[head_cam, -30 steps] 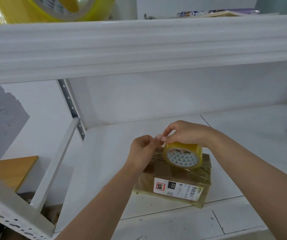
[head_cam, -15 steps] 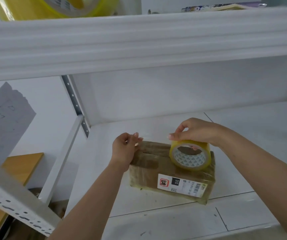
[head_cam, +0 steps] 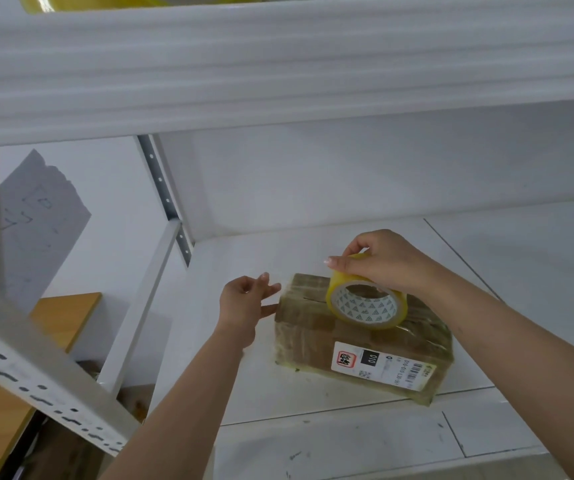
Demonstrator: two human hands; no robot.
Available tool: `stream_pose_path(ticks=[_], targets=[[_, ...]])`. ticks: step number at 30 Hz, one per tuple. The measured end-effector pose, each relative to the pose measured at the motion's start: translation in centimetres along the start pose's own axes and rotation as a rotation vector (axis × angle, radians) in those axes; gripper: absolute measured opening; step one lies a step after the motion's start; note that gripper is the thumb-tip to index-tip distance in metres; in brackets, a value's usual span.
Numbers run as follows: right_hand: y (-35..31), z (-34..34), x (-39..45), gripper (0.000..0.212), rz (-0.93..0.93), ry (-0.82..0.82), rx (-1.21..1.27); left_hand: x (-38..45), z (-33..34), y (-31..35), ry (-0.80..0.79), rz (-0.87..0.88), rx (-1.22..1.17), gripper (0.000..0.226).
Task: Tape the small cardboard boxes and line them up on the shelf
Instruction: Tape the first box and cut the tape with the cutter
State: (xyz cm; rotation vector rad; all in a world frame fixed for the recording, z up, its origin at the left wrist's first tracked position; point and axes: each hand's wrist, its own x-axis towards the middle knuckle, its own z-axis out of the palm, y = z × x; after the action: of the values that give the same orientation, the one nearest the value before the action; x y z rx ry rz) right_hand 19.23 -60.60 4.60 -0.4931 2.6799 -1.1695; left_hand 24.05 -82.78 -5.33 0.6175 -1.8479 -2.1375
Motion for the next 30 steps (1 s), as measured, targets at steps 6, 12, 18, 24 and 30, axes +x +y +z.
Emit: stream_pose_path(ticks=[6,12,18,24,30], targets=[[-0.1,0.4,0.1,0.043,0.009,0.031,-0.024,0.3,-0.6,-2.1,0.013,-0.082,0.389,0.042],[-0.2,0.8,0.2,0.035,0.004,0.084,-0.047,-0.2,0.1,-2.9,-0.105,-0.241,0.388,0.048],[-0.4,0.9,0.3,0.031,0.012,0.094,-0.052,-1.0,0.0,-3.8,-0.200,-0.466,0.310,0.050],[-0.4,0.8,0.1,0.032,0.008,0.087,-0.065,-0.7,-0.1,-3.0,-0.196,-0.354,0.548,0.023],[-0.5,0.9,0.3,0.040,0.003,0.039,-0.110,-0.1,2.4,1.9,-0.105,0.384,0.736,0.027]])
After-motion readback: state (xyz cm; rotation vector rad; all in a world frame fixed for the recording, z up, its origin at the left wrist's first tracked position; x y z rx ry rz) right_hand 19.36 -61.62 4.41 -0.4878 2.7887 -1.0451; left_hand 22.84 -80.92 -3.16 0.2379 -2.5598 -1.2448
